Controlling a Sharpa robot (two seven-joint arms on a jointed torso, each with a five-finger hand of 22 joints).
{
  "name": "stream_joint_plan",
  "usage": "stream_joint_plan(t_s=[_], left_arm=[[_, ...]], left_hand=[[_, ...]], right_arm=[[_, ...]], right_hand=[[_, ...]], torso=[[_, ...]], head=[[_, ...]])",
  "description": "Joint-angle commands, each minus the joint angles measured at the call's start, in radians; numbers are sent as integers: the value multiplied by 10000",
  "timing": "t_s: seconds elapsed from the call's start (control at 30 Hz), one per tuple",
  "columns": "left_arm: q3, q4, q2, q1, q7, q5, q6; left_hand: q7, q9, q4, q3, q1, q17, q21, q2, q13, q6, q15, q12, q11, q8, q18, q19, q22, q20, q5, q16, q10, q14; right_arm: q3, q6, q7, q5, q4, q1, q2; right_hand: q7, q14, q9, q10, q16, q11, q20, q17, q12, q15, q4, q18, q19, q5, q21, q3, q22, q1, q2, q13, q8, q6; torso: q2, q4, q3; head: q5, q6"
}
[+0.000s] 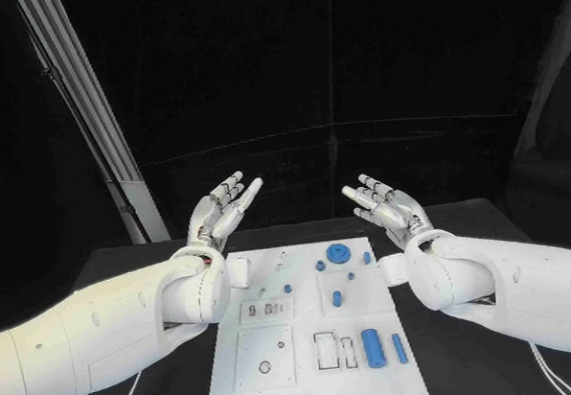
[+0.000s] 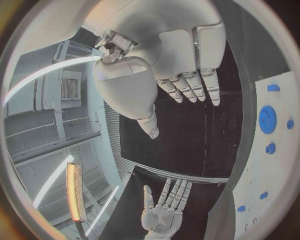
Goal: Assemble the parts on the task board
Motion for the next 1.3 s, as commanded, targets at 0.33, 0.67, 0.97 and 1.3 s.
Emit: stream_joint_plan(t_s=[0.33,0.67,0.97,1.3], left_arm=[[-61,-123,67,93,898,478,1050],[-62,123,-524,131,607,534,1747],[-73,1025,-1144,145,345,392,2070],[-75,1849,-1527,144,283,436,2386]], left_hand=[[1475,40,140,-2,500,49,94,37,33,275,104,87,123,95,165,113,36,189,63,83,252,337],[1502,221,-249,106,931,341,967,357,283,2367,-137,620,71,457,418,2681,494,167,81,814,3392,2751],[1278,336,-1033,156,1466,519,2070,453,374,4888,-683,1490,-304,875,939,5363,895,104,50,1784,5765,4402],[1181,337,-1266,215,1499,483,2086,538,359,5228,-751,1658,-388,929,971,5582,843,74,50,1906,5937,4549]], right_arm=[[228,3004,-888,-1667,-448,-122,121],[229,2003,-215,-3083,-729,-123,-136],[240,2626,-473,-5259,-898,-116,-421],[561,2577,-1547,-9393,-975,39,-354]], right_hand=[[1376,700,87,776,115,300,208,82,153,295,-441,87,463,86,249,29,114,1057,125,83,126,728],[1454,5252,327,4368,892,445,143,431,616,252,-1214,735,4520,-2,1967,117,844,2031,122,333,496,3399],[1034,8825,521,7674,1599,-155,-279,529,1090,-531,-2139,1151,6675,-607,3055,183,1119,2778,-111,449,928,6515],[662,11514,493,9822,2066,-782,-1237,780,1127,-1425,-2737,1109,8293,-240,4890,27,2001,2754,-208,410,951,8187]], torso=[[0,-3,-1],[108,-23,-82],[368,1,-105],[876,53,-54]], head=[[2,2],[-72,-113],[-147,-158],[-143,-5]])
